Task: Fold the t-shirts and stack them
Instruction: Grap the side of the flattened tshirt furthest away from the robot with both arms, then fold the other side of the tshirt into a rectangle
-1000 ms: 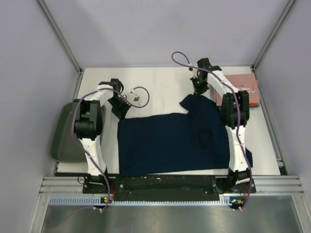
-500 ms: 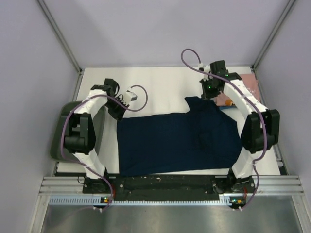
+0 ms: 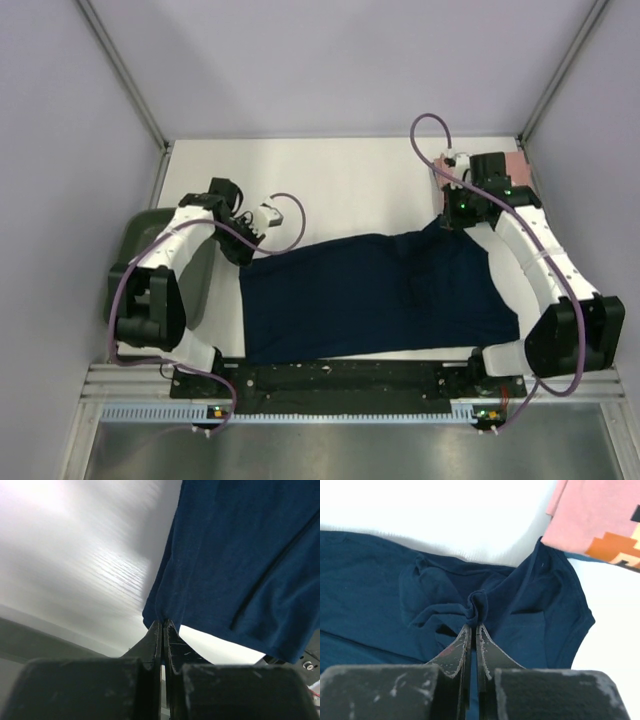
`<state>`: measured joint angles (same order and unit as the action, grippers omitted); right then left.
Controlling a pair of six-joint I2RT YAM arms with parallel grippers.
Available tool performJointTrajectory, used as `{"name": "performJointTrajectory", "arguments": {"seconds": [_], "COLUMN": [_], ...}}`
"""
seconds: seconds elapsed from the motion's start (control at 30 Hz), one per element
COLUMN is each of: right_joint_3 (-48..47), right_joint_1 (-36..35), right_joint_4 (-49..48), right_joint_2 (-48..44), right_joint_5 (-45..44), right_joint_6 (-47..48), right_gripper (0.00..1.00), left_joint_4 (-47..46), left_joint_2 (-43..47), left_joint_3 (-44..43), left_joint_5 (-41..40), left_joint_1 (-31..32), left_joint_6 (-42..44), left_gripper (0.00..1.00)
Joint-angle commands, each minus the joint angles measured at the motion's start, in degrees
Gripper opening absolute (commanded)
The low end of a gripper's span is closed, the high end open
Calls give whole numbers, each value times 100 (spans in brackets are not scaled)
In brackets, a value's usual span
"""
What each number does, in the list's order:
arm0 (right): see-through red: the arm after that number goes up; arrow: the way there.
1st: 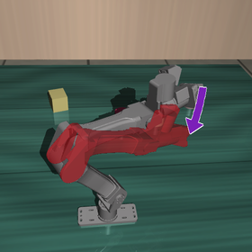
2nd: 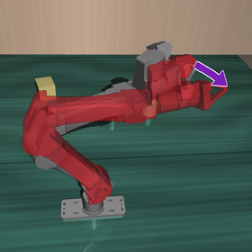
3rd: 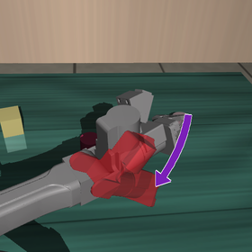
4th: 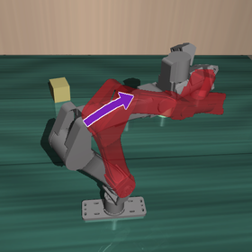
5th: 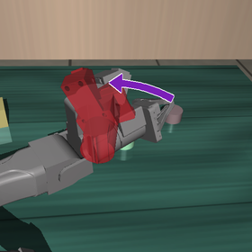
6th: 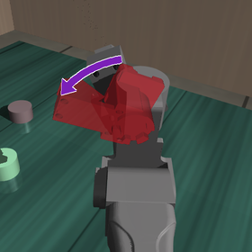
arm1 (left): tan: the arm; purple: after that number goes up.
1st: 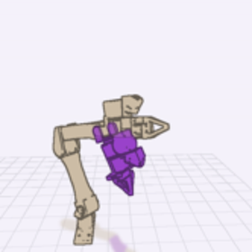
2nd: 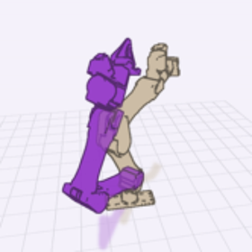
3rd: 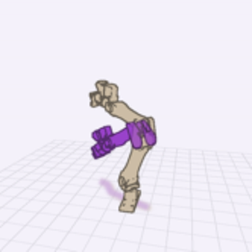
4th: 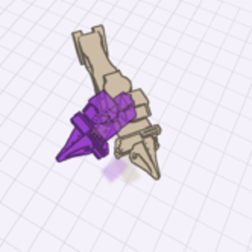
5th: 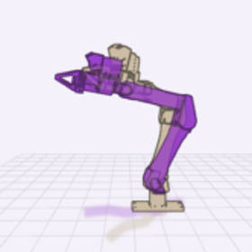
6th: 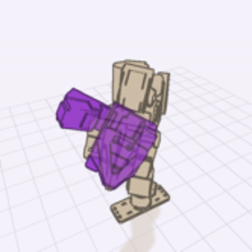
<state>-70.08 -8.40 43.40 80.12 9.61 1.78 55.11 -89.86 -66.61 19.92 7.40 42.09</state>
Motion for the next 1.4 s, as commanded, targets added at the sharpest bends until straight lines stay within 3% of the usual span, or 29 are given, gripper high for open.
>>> {"name": "performJointTrajectory", "arguments": {"seconds": [0.0, 0.33, 0.4, 0.53, 0.67, 0.83, 1.1, 1.2, 1.37], "right_joint_3": [153, 935, 900, 734, 295, 153, 135, 581, 1181], "right_joint_1": [58, 629, 647, 647, 647, 647, 621, 411, 50], "right_joint_4": [221, 1294, 1338, 1522, 2075, 2199, 2313, 2665, 2569], "right_joint_2": [-584, -1524, -1622, -1210, -814, -682, -506, -374, -164], "right_joint_5": [-90, -933, -708, -451, -1389, -1708, -1392, -2310, -2208], "right_joint_6": [-308, -811, -802, -758, -802, -548, 461, 938, 1114], "right_gripper": [0, 0, 0, 0, 0, 0, 0, 0, 0], "left_joint_4": [324, 904, 896, 712, 606, 597, 588, 597, 632], "left_joint_2": [469, 1111, 1077, 770, 619, 646, 532, 496, 373], "left_joint_3": [166, 947, 1088, 1185, 1168, 1212, 1203, 1124, 1010], "left_joint_5": [91, 39, -32, -190, -94, -85, -164, -129, -94], "left_joint_1": [156, 499, 508, 508, 508, 508, 508, 508, 517], "left_joint_6": [239, 906, 1056, 1082, 1117, 1232, 1267, 1249, 1249], "left_gripper": [0, 0, 0, 0, 0, 0, 0, 0, 0]}}
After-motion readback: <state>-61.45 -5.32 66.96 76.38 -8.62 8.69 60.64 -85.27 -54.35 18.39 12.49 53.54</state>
